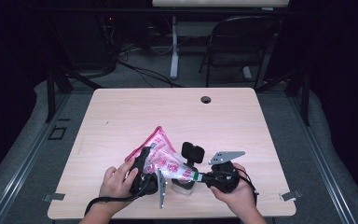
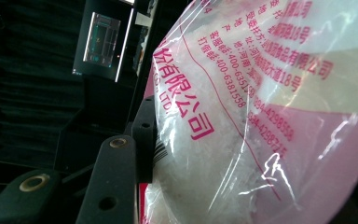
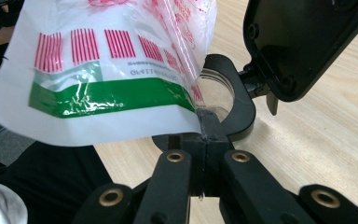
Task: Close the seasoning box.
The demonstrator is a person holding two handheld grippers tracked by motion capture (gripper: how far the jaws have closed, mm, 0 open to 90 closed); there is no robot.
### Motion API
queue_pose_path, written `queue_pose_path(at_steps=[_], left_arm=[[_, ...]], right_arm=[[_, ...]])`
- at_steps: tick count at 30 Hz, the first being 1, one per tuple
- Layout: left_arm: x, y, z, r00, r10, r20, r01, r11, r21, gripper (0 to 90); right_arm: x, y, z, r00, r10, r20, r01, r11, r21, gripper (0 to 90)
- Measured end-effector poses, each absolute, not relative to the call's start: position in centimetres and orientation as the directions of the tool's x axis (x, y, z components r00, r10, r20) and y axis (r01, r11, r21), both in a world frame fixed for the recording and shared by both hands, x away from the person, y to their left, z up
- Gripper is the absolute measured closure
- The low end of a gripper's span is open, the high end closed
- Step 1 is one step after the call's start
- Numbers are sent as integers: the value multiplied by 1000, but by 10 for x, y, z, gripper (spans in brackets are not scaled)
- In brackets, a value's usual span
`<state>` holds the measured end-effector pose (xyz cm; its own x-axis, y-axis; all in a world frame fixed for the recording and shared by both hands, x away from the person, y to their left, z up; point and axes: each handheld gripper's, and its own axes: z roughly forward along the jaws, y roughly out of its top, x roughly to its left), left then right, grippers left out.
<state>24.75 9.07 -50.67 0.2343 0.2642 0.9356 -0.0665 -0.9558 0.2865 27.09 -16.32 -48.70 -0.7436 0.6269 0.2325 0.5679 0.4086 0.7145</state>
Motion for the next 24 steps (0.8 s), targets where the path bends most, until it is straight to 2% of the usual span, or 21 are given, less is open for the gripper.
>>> queue_pose_path(at_steps=[24], left_arm=[[244, 89, -508, 203, 249, 947, -77, -960, 268, 609]], right_arm=[[268, -164, -490, -740, 629, 238, 574, 407, 711, 900]])
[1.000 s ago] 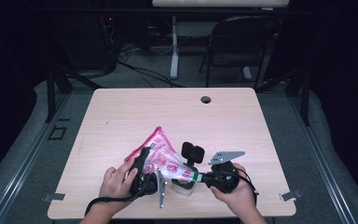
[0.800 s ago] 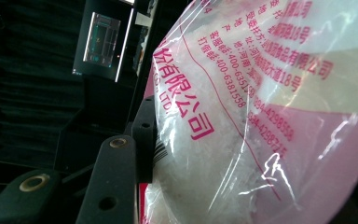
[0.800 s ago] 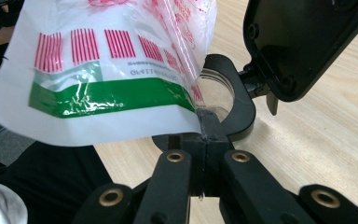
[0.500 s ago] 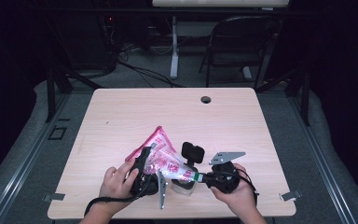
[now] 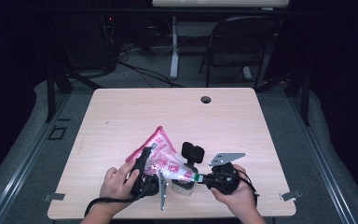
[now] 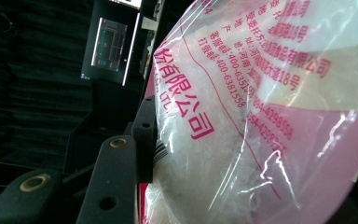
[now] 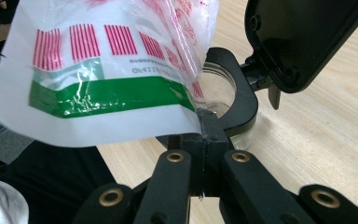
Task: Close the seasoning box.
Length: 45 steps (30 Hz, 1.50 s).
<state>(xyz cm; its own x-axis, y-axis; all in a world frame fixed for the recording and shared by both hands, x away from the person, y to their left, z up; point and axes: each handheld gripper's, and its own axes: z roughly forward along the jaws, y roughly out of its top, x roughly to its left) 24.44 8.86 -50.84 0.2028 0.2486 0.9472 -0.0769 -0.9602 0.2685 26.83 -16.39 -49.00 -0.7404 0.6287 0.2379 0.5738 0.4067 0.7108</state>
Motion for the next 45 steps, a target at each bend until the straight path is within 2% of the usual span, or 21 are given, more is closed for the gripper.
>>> queue_pose_path(at_steps=[23, 45], left_arm=[[242, 86, -508, 156, 220, 963, -95, -967, 236, 609], [241, 86, -507, 151, 212, 966, -101, -968, 228, 610]], right_arm=[[268, -166, -491, -737, 630, 244, 579, 403, 709, 900], [269, -166, -493, -734, 632, 249, 584, 399, 707, 900]])
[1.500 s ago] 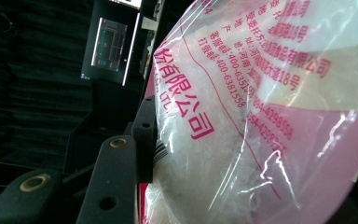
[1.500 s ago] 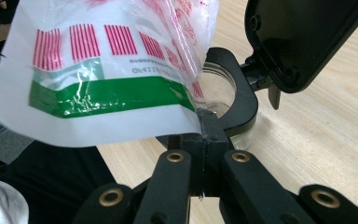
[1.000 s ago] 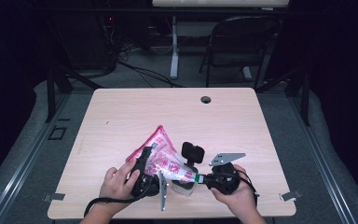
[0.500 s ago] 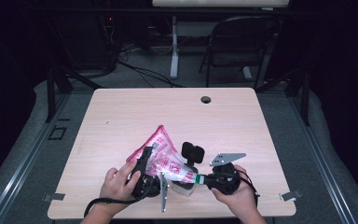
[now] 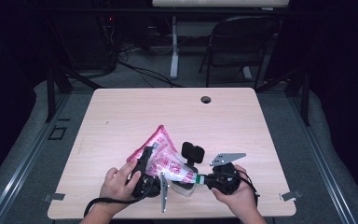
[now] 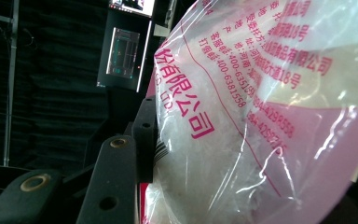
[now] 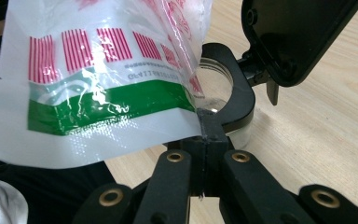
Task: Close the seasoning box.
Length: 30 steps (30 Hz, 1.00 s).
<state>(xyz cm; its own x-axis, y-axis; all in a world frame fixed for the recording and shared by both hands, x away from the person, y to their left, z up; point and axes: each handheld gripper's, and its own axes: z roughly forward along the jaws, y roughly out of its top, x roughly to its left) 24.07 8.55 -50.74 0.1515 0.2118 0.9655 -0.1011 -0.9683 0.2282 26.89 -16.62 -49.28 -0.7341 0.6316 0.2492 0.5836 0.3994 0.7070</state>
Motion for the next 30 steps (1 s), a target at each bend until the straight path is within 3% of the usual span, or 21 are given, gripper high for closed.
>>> queue_pose_path(at_steps=[30], left_arm=[[239, 84, -507, 99, 185, 978, -119, -973, 196, 611]], right_arm=[[270, -167, -495, -732, 635, 249, 587, 400, 704, 900]])
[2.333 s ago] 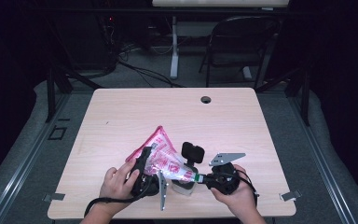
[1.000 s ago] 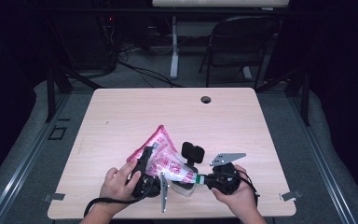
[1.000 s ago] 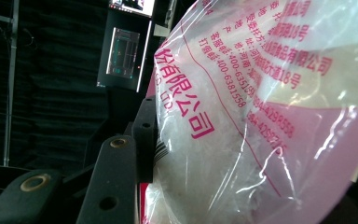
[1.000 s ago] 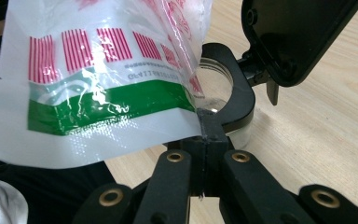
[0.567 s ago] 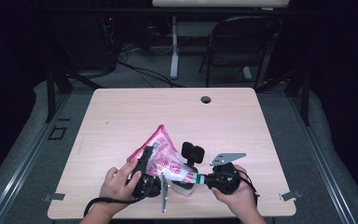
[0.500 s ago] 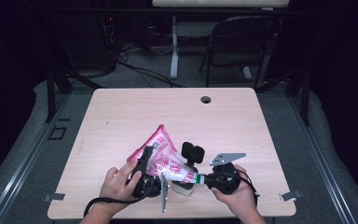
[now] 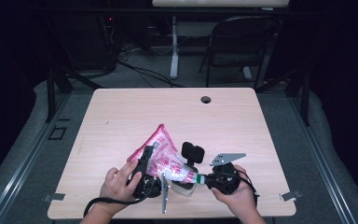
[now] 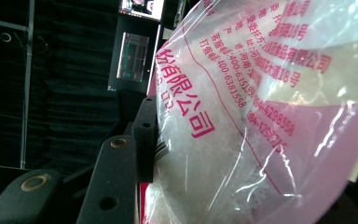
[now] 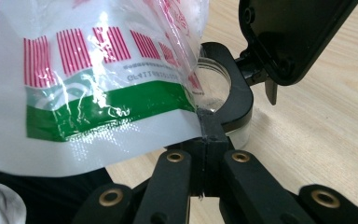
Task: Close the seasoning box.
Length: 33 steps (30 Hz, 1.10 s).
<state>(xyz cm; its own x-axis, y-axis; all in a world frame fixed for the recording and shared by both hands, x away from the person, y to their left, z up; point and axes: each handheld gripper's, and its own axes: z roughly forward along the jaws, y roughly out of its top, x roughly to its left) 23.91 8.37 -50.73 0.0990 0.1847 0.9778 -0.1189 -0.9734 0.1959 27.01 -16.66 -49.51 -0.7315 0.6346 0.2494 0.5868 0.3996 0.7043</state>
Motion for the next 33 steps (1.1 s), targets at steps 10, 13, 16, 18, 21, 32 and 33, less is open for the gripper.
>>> queue_pose_path(at_steps=[10, 13, 16, 18, 21, 32, 33], left_arm=[[238, 83, -507, 90, 177, 980, -121, -975, 187, 612], [238, 83, -507, 81, 177, 981, -123, -975, 186, 612], [238, 83, -508, 82, 180, 980, -123, -974, 189, 612], [238, 82, -507, 73, 177, 982, -129, -974, 185, 612], [238, 82, -508, 74, 177, 981, -130, -974, 185, 612], [237, 82, -508, 60, 170, 984, -136, -975, 177, 614], [237, 82, -508, 59, 170, 984, -137, -975, 176, 614]], right_arm=[[270, -167, -496, -729, 636, 253, 589, 395, 705, 900], [270, -166, -496, -729, 636, 253, 589, 396, 704, 900], [270, -166, -497, -729, 636, 253, 590, 397, 703, 900], [270, -166, -497, -729, 636, 253, 590, 397, 703, 900], [270, -167, -497, -728, 637, 255, 592, 395, 703, 900], [270, -167, -498, -724, 640, 256, 594, 391, 703, 900], [270, -167, -498, -724, 640, 256, 594, 391, 703, 900]])
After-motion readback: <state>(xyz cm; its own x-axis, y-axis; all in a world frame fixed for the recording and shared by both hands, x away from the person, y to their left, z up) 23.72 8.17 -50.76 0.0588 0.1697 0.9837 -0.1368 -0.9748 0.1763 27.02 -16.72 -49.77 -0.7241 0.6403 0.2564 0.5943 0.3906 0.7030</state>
